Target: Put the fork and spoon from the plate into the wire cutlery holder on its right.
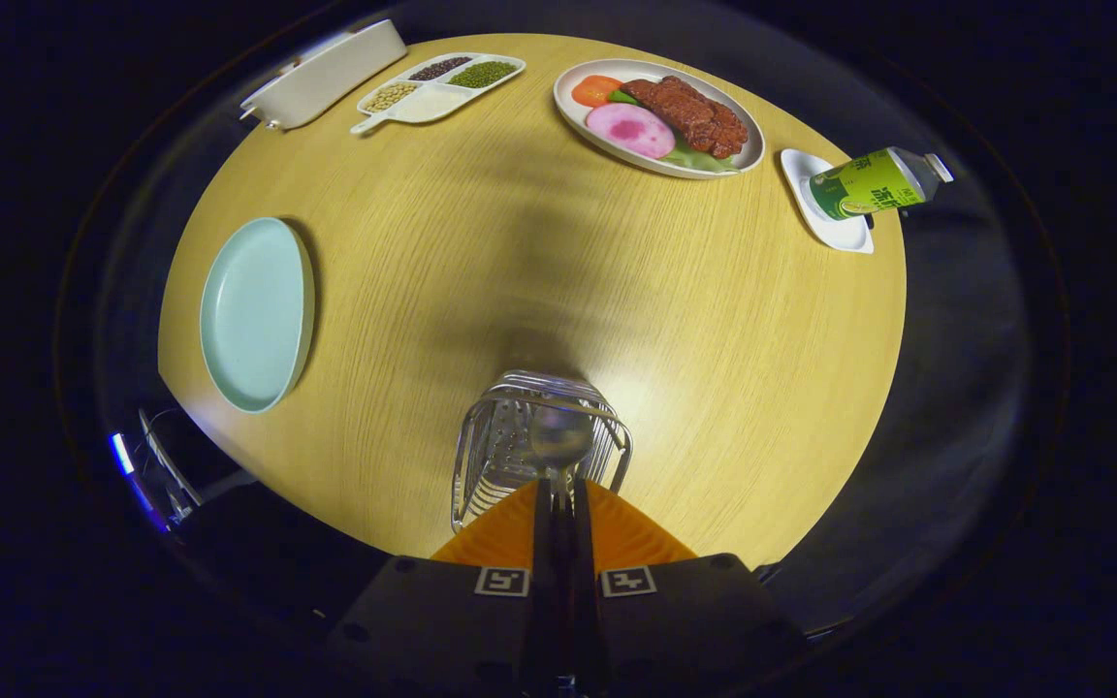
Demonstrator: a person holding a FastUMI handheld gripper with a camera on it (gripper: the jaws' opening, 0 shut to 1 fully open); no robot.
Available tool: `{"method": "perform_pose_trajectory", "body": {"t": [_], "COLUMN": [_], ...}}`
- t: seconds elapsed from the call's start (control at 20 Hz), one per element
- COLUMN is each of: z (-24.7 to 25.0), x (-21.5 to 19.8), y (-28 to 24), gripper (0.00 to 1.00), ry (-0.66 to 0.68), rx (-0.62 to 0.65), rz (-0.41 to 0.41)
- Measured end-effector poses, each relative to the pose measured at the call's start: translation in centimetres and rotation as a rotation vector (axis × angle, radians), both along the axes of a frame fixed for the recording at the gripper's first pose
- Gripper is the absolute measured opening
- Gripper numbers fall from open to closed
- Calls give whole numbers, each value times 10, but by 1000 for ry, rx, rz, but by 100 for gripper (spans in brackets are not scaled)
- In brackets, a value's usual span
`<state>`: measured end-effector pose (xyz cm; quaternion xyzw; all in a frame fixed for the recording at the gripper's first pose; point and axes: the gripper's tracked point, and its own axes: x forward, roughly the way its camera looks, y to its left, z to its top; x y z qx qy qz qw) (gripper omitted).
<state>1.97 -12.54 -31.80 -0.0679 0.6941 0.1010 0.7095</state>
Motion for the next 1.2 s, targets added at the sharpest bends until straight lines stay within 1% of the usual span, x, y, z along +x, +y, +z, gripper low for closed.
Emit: {"method": "perform_pose_trajectory", "body": {"t": [0.05, 0.1, 0.2, 0.3, 0.4, 0.6, 0.8, 1.05, 1.2], "z": [2, 2, 12, 22, 36, 79, 129, 171, 193], "x": [2, 1, 2, 7, 10, 14, 11, -1, -13], "y": [3, 10, 16, 11, 5, -9, -21, -36, -40], "gripper": [13, 20, 57, 78, 98, 98, 100, 100, 100], "ry": [-8, -18, -50, -108, -180, -366, -581, -807, -937], "rx": [20, 49, 91, 93, 100, 147, 192, 204, 184], "rz": [-5, -20, -55, -76, -120, -248, -342, -438, -452]}}
